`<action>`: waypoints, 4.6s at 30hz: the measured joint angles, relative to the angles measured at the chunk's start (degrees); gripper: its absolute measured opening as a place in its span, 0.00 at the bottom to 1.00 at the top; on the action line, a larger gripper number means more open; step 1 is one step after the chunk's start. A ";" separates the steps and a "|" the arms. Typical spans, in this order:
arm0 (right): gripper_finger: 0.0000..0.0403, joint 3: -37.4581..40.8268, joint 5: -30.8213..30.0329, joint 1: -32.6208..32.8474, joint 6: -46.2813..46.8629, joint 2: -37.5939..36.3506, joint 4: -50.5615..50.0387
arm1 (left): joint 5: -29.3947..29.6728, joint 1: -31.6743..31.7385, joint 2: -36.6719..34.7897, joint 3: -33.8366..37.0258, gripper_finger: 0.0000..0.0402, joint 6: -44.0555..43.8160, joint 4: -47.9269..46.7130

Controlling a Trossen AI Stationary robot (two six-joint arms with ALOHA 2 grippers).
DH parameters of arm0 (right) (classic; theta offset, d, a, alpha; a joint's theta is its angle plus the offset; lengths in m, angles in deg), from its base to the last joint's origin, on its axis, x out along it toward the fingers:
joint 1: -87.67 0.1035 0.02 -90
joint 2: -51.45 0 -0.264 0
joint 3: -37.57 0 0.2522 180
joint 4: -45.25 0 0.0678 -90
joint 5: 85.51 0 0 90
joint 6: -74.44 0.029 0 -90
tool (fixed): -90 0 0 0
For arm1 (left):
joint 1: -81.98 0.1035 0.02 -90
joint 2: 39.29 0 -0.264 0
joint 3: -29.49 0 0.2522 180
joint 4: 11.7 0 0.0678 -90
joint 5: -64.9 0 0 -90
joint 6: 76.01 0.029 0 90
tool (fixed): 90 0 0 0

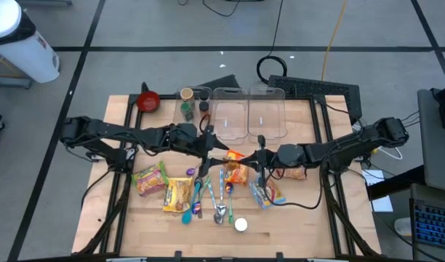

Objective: Pick & Place Food Item
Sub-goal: Put the orange seasoning pack into the left transparent bin

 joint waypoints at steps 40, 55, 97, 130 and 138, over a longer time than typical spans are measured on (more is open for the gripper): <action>0.25 -0.01 -1.79 0.22 -2.14 -1.13 1.26 | -2.26 2.80 -2.22 0.57 0.01 0.90 -1.69; 0.61 0.39 -1.55 0.50 1.11 -2.78 -0.89 | 17.54 15.14 -20.01 17.82 0.00 -1.49 6.01; 0.56 0.42 -1.53 0.44 0.70 -2.78 0.83 | 43.73 22.64 -5.49 27.19 0.00 -14.14 24.67; 0.56 0.44 -1.53 0.44 0.70 -2.75 1.25 | 42.17 22.95 3.05 27.17 0.02 -12.35 28.95; 0.56 0.44 -1.53 0.44 0.70 -2.75 1.24 | 42.17 22.99 3.03 27.15 0.02 -12.48 26.67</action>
